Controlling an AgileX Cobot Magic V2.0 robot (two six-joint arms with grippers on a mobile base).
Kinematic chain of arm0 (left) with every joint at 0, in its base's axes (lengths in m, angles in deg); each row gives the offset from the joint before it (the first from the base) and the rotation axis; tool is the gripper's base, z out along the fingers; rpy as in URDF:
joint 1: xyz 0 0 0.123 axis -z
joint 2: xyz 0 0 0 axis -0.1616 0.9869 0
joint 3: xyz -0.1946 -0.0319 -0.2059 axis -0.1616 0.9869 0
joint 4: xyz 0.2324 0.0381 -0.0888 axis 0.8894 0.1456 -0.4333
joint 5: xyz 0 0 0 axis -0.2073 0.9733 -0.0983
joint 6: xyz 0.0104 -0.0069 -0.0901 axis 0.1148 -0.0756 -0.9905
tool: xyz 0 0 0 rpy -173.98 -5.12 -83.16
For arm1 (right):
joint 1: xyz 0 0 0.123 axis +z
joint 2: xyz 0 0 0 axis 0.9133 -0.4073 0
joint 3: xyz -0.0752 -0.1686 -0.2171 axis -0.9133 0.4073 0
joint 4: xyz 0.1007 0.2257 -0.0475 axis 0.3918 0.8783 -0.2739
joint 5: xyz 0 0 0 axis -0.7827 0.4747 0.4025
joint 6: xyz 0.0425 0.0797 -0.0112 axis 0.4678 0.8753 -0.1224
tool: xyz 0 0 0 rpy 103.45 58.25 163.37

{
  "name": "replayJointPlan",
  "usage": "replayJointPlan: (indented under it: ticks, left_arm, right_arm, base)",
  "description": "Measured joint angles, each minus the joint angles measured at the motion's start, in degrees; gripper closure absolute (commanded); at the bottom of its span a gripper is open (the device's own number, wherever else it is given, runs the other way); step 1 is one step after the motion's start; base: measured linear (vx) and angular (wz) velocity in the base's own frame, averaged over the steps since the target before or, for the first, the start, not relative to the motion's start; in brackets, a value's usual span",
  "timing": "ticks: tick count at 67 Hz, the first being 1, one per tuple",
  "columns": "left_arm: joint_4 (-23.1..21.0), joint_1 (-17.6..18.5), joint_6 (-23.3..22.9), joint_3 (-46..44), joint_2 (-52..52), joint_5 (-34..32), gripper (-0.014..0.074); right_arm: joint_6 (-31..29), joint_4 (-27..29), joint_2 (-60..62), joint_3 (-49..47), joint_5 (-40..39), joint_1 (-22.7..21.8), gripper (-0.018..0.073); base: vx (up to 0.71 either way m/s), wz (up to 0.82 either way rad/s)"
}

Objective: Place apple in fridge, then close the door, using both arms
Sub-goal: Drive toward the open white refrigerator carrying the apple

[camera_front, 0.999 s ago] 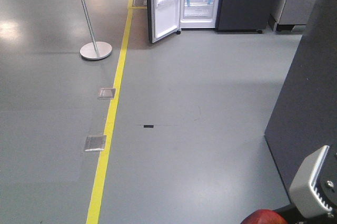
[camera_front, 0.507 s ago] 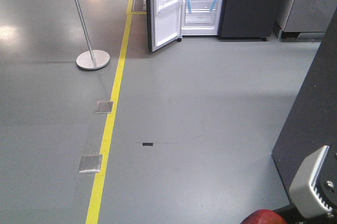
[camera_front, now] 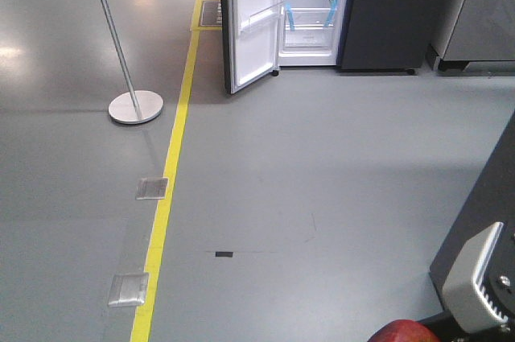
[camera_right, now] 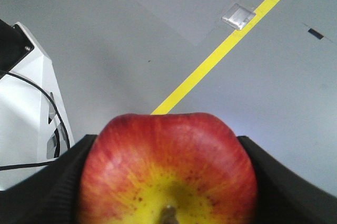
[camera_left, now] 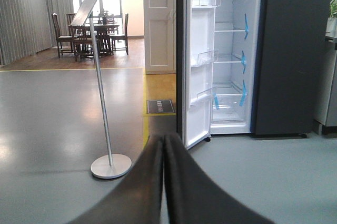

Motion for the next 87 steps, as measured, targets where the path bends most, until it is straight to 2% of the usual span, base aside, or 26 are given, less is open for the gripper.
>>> replayJointPlan:
  ticks: [87]
  left_arm:
    - [0.0,0.0,0.0,0.0,0.0,0.0,0.0603]
  right_arm:
    - [0.0,0.0,0.0,0.0,0.0,0.0,0.0400]
  base:
    - [0.32,0.01]
